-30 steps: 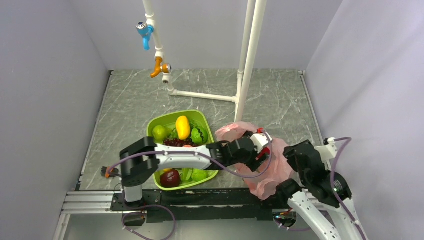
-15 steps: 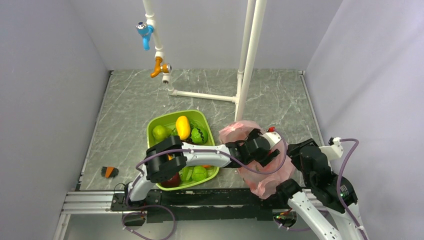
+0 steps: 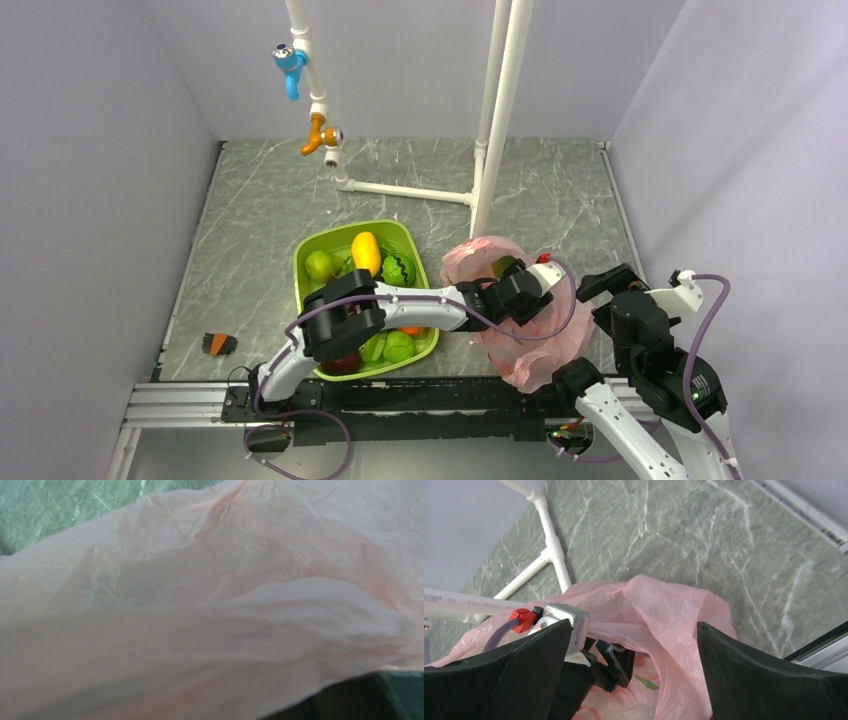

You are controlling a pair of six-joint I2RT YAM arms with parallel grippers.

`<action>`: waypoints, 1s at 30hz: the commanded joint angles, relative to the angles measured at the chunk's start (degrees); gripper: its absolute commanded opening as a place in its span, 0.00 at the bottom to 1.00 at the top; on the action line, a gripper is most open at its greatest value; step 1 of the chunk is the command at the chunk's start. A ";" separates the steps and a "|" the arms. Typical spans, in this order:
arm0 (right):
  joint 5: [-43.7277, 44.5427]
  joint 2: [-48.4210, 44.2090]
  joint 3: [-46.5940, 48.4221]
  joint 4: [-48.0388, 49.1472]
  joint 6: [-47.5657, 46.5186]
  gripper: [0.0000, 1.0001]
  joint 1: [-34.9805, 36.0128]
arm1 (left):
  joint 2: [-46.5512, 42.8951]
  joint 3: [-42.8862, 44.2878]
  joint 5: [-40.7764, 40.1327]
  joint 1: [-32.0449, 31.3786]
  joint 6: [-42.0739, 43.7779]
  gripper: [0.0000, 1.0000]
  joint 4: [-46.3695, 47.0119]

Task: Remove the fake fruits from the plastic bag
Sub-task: Take out the fake fruit from the plastic bag.

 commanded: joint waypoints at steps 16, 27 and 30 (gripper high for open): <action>4.44 1.22 -0.77 8.54 -6.03 1.00 0.04 | -18.73 -10.43 16.78 0.51 -6.13 0.46 0.60; 2.15 1.61 -2.64 10.71 -3.87 1.00 -0.01 | -25.65 -10.72 21.63 0.52 -8.02 0.42 -4.81; 1.21 2.50 -3.00 10.42 -3.27 1.00 0.04 | -30.00 -13.44 24.67 0.52 -9.39 0.41 -4.63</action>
